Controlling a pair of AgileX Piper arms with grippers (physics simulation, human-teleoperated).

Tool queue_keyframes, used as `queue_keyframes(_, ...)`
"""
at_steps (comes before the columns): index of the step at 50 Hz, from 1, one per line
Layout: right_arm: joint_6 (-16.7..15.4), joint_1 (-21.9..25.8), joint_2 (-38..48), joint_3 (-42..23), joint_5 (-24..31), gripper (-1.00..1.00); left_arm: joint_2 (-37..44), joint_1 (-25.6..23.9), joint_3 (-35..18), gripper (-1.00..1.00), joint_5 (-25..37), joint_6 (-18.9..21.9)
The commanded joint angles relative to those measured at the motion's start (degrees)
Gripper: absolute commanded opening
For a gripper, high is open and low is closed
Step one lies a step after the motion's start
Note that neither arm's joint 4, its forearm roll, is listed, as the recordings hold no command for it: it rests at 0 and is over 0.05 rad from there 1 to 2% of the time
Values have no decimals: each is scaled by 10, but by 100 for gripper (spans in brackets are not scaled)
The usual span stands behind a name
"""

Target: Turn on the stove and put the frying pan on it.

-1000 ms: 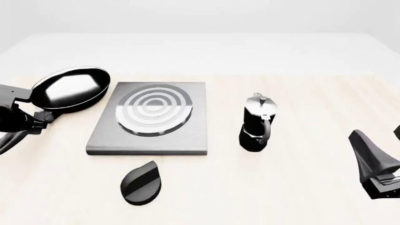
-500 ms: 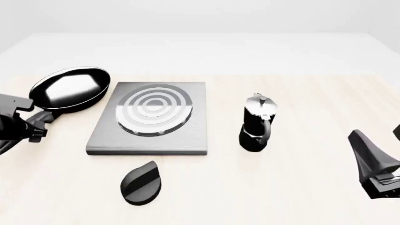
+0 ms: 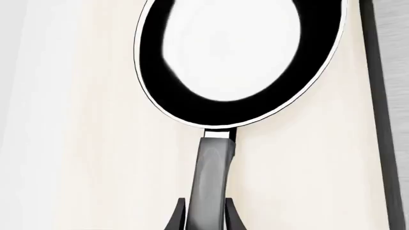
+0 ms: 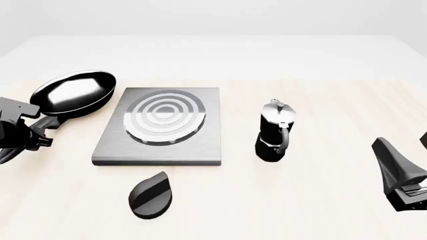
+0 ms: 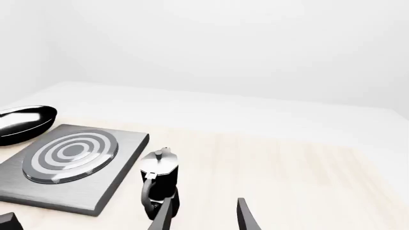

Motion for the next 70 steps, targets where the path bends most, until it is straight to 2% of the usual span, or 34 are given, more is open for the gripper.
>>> queue_keyframes(1,1,1,-5,1,3,100,-38,-14,-6,-100,15,-6)
queue_keyframes(14,2,2,-17,-3,16,100,-112,-35,-11,-100,56,-26)
queue_keyframes(31,2,5,-18,-5,17,100,-162,-42,-5,-100,76,-21)
queue_keyframes(58,4,9,-31,-12,30,100,-324,-144,89,-100,91,6)
queue_keyframes(70,7,8,-46,-11,42,100,-335,-175,121,-100,58,15)
